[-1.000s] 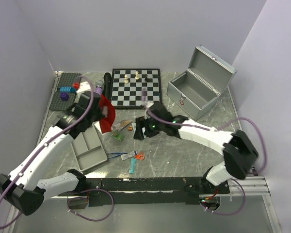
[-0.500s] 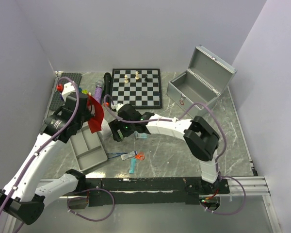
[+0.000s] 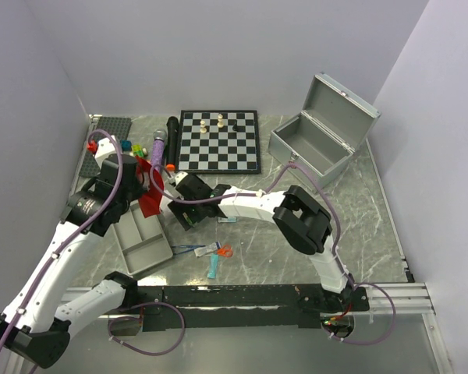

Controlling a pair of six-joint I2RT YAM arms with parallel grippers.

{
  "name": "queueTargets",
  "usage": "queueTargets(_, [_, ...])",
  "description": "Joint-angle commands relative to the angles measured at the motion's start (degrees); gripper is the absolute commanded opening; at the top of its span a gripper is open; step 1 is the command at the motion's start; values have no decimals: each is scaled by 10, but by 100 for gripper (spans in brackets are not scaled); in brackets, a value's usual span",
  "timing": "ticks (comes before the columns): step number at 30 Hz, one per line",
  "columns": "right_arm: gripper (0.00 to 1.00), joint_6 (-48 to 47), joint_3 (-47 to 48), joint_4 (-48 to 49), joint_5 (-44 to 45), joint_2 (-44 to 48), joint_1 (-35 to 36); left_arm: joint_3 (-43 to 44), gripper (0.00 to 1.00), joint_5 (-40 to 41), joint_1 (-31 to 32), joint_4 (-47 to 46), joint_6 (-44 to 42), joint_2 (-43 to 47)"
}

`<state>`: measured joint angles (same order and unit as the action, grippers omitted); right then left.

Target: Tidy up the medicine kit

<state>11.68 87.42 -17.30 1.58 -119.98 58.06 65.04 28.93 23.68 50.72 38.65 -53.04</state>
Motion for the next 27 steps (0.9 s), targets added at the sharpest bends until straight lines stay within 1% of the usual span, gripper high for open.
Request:
queueTargets(1, [85, -15, 35, -7, 23, -24, 6, -6, 1, 3, -4, -2, -1, 14])
queueTargets(5, [82, -14, 29, -5, 25, -29, 6, -9, 1, 0, -5, -4, 0, 15])
queueTargets(7, [78, -13, 22, -1, 21, -27, 6, -10, 1, -1, -6, -4, 1, 15])
queueTargets(13, [59, -2, -7, 5, 12, -14, 6, -15, 1, -10, -6, -10, 2, 13])
queueTargets(16, [53, 5, -35, 13, 13, 8, 6, -19, 1, -16, -6, -13, 2, 12])
queueTargets(20, [49, 20, -82, 22, 14, 53, 6, -26, 1, -31, -6, -24, 1, 7])
queueTargets(27, [46, 54, -165, 28, 1, 190, 6, -41, 1, -80, -6, -61, 1, -10])
